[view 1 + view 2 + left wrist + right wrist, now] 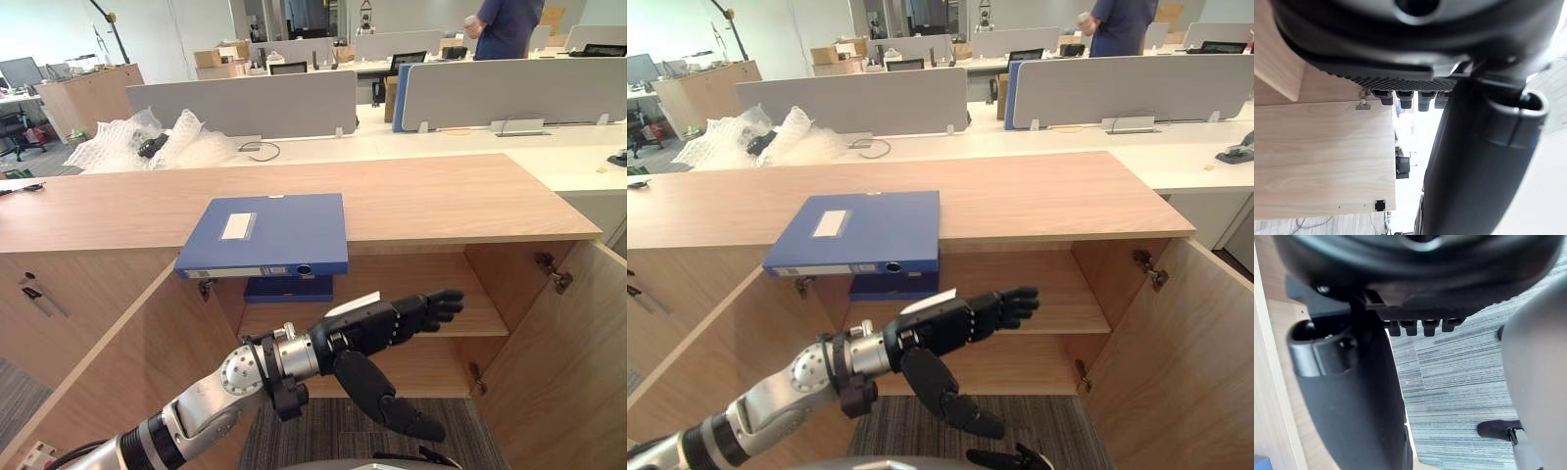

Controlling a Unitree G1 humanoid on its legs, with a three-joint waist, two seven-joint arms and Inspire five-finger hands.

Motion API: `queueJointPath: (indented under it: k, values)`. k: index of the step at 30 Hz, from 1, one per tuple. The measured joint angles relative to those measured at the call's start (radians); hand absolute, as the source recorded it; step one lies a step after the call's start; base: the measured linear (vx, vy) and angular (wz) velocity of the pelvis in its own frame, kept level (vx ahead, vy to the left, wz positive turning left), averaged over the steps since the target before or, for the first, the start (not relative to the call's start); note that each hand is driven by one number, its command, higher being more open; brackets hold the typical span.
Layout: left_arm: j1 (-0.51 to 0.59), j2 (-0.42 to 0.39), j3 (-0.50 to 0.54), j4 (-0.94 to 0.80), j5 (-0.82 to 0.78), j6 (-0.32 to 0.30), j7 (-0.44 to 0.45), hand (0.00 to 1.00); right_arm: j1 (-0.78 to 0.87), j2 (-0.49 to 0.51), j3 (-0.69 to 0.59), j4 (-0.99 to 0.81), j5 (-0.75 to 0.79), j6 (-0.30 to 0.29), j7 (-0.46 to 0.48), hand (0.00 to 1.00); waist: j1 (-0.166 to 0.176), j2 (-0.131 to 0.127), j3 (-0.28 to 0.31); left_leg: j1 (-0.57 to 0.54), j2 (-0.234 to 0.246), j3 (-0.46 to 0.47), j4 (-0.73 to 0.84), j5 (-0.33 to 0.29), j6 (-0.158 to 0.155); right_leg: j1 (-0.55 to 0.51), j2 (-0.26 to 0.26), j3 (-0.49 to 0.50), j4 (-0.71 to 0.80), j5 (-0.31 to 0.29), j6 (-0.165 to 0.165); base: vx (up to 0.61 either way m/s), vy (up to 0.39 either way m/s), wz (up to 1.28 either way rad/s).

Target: Walk over to the cabinet, pick up the folder, carry it to the office cabinet, place the folder inside the office cabinet, then close the office cabinet door

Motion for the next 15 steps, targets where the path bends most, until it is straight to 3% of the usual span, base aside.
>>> queueJointPath:
  k: [2, 5, 7, 10, 15]
  values:
    - [0.012, -0.004, 0.067, -0.027, 0.004, -0.009, 0.023, 1.0, 0.004, 0.002, -0.024, 0.001, 0.0, 0.0, 0.0, 1.0, 0.001, -0.004, 0.001, 0.002, 0.0, 0.0, 0.0, 0.0, 0.0, 0.001, 0.0, 0.001, 0.0, 0.0, -0.001, 0.0, 0.0, 0.0]
    - [0.103, -0.072, 0.232, -0.103, 0.181, -0.04, 0.112, 1.0, 0.011, 0.005, -0.068, -0.001, 0.001, -0.001, -0.002, 1.0, 0.002, -0.012, 0.004, 0.003, -0.001, -0.001, 0.0, 0.0, 0.0, 0.003, 0.0, 0.001, 0.0, -0.001, -0.001, 0.0, 0.0, 0.0]
    - [0.178, -0.189, 0.334, -0.16, 0.438, -0.071, 0.213, 1.0, 0.021, 0.013, -0.079, -0.002, 0.001, -0.003, -0.007, 1.0, 0.015, -0.026, 0.008, 0.003, -0.002, -0.012, 0.001, 0.0, 0.0, 0.01, 0.0, -0.003, -0.001, -0.001, -0.002, -0.01, -0.007, 0.11]
    - [0.26, -0.311, 0.368, -0.203, 0.717, -0.086, 0.334, 1.0, 0.026, 0.026, -0.071, -0.004, 0.001, -0.003, -0.023, 1.0, 0.028, -0.043, 0.012, 0.003, -0.004, -0.024, 0.003, -0.002, -0.001, 0.019, 0.0, -0.016, -0.006, -0.005, -0.005, -0.02, -0.011, 0.15]
    - [0.303, -0.386, 0.369, -0.208, 1.009, -0.093, 0.432, 1.0, 0.025, 0.039, -0.002, -0.01, 0.001, -0.008, -0.044, 1.0, 0.041, -0.047, 0.012, -0.011, -0.004, -0.028, 0.024, -0.01, -0.005, 0.019, 0.0, -0.021, -0.006, -0.006, -0.005, -0.01, -0.003, 0.01]
